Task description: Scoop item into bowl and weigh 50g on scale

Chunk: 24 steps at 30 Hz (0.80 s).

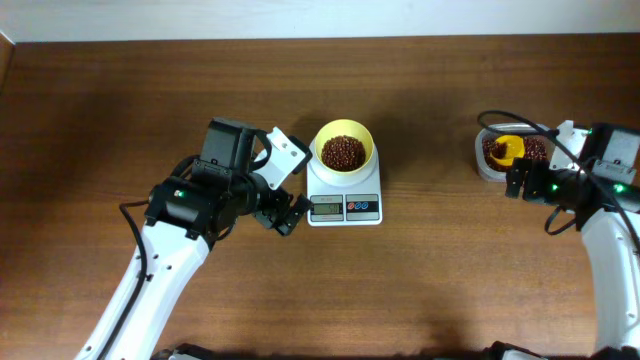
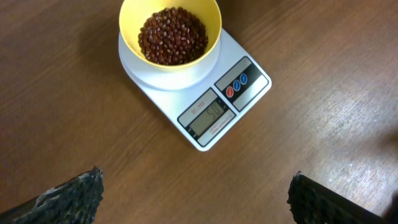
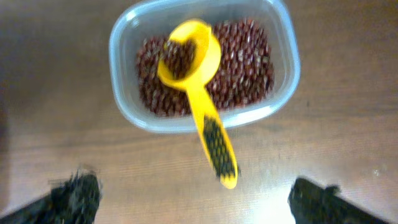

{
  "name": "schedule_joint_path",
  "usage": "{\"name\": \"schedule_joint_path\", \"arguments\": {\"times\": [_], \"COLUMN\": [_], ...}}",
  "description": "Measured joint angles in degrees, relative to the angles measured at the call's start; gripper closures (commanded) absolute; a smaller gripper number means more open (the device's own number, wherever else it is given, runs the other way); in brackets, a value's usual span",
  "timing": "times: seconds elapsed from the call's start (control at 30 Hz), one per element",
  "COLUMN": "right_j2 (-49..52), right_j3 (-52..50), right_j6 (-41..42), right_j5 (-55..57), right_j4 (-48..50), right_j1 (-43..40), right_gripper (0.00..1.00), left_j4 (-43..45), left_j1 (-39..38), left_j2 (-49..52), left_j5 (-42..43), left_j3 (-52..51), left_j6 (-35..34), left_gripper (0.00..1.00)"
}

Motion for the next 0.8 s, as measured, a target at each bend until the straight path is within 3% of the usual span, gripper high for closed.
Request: {"name": "schedule_joint_path", "arguments": {"times": [0.2,0.37,0.63,0.8], "right_j2": [-0.42,-0.59,0.81,2.93], "right_j3": [20.04,35.26,38.97,38.97], "right_j6": [-3.02,-4.48,-4.48,-4.48], "right_j5": [0.20,0.20,-0.55,-0.96], "right_j4": [-17.49,-22.73,-35.34,-35.71], "right_j1": [0.00,0.00,0.00,0.00], "right_gripper": [0.01,0.01,0.01,0.01], "left_j4": [0.02,0.00,-0.02,0.00], "left_j1": [0.00,0.00,0.00,0.00], "left_j2": [-0.07,-0.09,-0.09,-0.09], "left_j5": [0.00,0.00,0.02,0.02], "left_j3": [-0.02,-0.04,-0.04,-0.04], "left_j6": [0.00,0.00,0.00,0.00], "left_gripper": [0.01,0.01,0.01,0.01]}}
